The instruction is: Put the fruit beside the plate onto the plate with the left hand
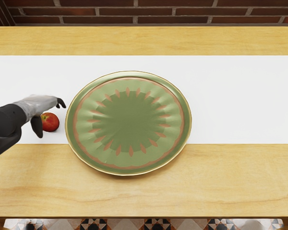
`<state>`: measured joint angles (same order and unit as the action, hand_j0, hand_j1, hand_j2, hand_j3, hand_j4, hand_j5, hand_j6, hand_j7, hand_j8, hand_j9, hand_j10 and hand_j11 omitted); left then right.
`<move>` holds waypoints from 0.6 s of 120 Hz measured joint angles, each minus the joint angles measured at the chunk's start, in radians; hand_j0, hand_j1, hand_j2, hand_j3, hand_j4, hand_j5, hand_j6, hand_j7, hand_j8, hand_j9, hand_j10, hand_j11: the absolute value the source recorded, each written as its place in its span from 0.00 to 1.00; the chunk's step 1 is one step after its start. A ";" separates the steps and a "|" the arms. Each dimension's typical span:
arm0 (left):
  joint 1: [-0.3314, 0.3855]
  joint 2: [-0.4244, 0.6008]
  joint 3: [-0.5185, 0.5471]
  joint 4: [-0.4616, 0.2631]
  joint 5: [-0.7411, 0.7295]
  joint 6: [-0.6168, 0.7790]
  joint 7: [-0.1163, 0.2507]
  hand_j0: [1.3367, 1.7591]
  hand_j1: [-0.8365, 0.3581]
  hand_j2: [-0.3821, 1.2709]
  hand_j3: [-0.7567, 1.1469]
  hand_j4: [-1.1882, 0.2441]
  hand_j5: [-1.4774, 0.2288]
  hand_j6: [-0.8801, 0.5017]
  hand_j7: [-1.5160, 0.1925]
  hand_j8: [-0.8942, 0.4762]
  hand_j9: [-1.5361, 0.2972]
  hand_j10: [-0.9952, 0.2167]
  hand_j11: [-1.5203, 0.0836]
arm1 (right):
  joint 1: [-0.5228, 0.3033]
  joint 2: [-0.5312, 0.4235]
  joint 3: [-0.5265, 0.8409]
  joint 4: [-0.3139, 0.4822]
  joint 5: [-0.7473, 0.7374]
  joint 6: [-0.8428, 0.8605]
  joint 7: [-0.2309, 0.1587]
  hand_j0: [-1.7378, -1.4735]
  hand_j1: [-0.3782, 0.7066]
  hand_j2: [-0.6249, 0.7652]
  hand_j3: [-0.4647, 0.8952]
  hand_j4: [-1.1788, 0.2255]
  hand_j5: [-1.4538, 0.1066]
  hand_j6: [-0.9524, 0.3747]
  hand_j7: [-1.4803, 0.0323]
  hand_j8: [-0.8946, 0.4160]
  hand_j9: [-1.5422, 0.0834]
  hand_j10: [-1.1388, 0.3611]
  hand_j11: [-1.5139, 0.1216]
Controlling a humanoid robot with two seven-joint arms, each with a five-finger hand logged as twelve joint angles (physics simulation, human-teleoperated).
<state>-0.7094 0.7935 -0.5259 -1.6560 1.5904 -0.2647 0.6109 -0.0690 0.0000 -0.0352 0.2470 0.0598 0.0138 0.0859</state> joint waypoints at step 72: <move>-0.010 -0.015 0.047 0.050 0.038 0.057 0.000 0.76 0.63 0.28 0.40 0.57 0.59 0.37 0.61 0.39 0.58 0.52 0.66 | 0.000 0.000 0.000 0.000 0.000 0.000 0.000 0.30 0.07 0.44 0.34 0.81 0.90 0.69 0.95 0.65 0.92 0.74 0.90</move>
<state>-0.7191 0.7783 -0.4785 -1.6058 1.6282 -0.2073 0.6109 -0.0690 0.0000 -0.0352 0.2470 0.0598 0.0138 0.0858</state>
